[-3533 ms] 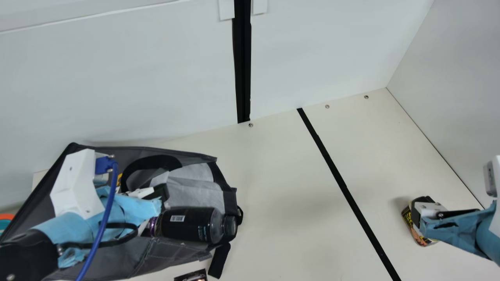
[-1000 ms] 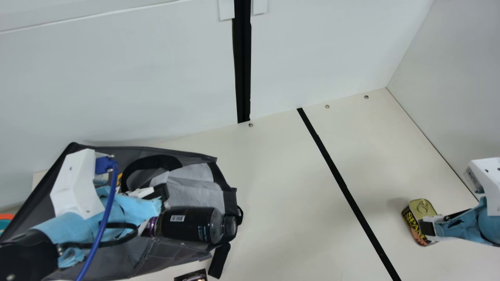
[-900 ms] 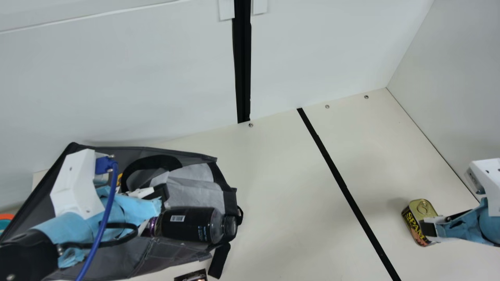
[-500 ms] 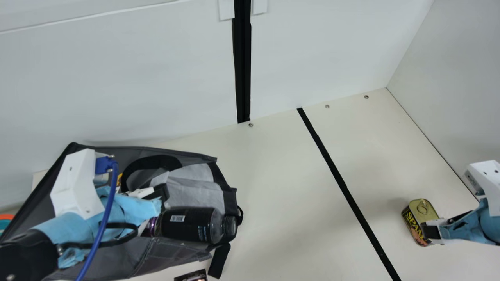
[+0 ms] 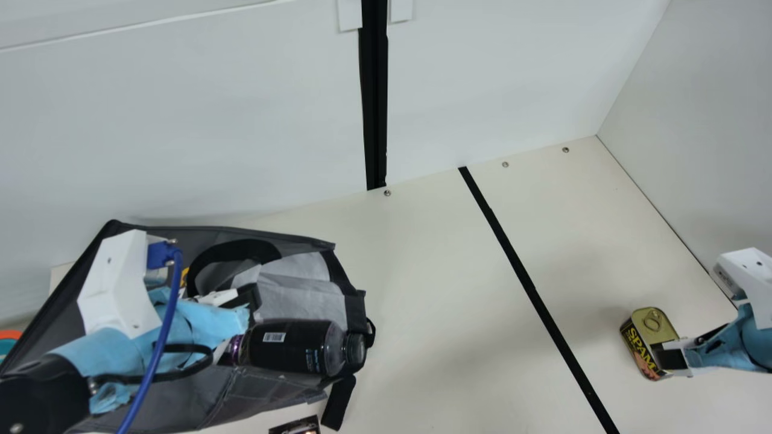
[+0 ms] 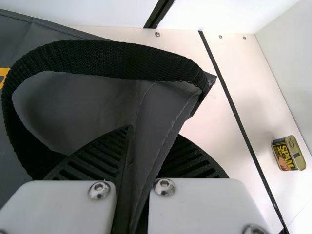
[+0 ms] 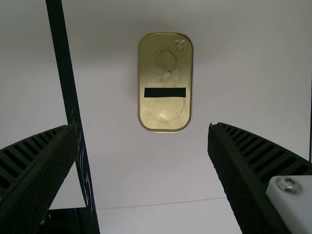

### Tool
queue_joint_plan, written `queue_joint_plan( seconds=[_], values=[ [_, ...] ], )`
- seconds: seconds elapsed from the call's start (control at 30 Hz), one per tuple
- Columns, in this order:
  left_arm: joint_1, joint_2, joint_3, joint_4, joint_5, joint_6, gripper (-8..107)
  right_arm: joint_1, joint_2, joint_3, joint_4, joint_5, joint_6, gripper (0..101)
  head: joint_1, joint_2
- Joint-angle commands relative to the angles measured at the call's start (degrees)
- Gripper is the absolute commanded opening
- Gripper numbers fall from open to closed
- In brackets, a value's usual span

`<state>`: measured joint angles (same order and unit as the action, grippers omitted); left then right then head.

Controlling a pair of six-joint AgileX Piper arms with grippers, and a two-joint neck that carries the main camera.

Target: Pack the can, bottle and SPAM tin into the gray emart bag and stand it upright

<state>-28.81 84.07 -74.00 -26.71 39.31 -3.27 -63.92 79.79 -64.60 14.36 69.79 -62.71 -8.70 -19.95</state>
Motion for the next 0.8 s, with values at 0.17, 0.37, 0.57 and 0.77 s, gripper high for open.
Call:
queue_joint_plan(
  seconds=[0.17, 0.37, 0.57, 0.77],
  values=[
    [0.0, 0.0, 0.0, 0.0, 0.0, 0.0, -8, 1.3, 3.3, -1.7, -0.8, 0.1, -0.5, 95, -1.3, 0.0],
    [0.0, 0.0, 0.0, 0.0, 0.0, 0.0, -8, 2.9, 6.2, -3.5, -1.5, 0.1, -0.3, 95, -1.3, 0.0],
    [0.0, 0.0, 0.0, 0.0, 0.0, 0.0, -8, 4.8, 8.9, -3.8, -2.0, -1.3, 0.2, 95, -1.3, 0.0],
    [0.0, 0.0, 0.0, 0.0, 0.0, 0.0, -8, 6.7, 10.9, -2.7, -2.2, -3.4, 1.0, 95, -1.3, 0.0]
  ],
)
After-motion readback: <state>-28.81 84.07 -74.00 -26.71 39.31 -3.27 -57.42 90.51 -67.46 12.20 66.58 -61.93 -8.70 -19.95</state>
